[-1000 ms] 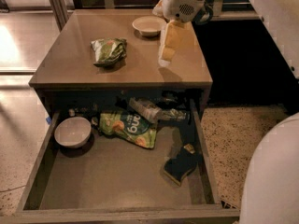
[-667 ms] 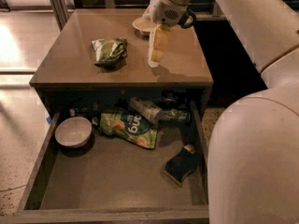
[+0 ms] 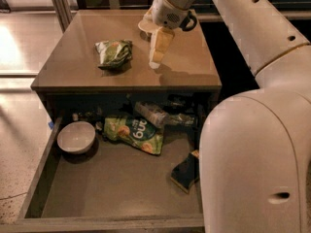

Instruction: Place green jalapeno chip bag into top drawer

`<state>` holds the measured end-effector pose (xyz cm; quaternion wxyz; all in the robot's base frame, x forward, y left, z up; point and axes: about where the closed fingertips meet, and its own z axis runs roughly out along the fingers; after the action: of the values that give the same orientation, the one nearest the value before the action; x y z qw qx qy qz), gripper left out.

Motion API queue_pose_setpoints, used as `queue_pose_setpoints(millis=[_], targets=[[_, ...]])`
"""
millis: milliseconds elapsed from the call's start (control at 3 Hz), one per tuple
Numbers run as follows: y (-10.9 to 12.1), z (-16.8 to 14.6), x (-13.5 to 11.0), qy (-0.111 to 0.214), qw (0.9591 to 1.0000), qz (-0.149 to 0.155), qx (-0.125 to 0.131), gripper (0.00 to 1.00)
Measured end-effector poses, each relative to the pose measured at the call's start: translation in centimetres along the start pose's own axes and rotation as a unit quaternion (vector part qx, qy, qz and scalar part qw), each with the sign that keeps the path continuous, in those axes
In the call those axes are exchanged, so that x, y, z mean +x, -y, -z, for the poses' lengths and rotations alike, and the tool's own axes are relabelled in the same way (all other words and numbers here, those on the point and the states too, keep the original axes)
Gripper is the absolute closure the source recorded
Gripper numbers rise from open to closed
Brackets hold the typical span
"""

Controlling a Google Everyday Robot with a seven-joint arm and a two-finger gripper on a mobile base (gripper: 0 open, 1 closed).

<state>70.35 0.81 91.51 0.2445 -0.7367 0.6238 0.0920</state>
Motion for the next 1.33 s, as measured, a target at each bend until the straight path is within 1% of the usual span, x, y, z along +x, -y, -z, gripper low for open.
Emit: queue_pose_setpoints(millis=[333,667,1333], targets=[[3.0,-3.9,-2.7,0.034,0.9987,0.037,-0.014,0.0],[5.3,-6.5,-5.8,0.069,0.9953,0.067,-0.008,0.0],[5.7,-7.9,-6.0,0.072,0.9953,0.064,-0.009,0.0]])
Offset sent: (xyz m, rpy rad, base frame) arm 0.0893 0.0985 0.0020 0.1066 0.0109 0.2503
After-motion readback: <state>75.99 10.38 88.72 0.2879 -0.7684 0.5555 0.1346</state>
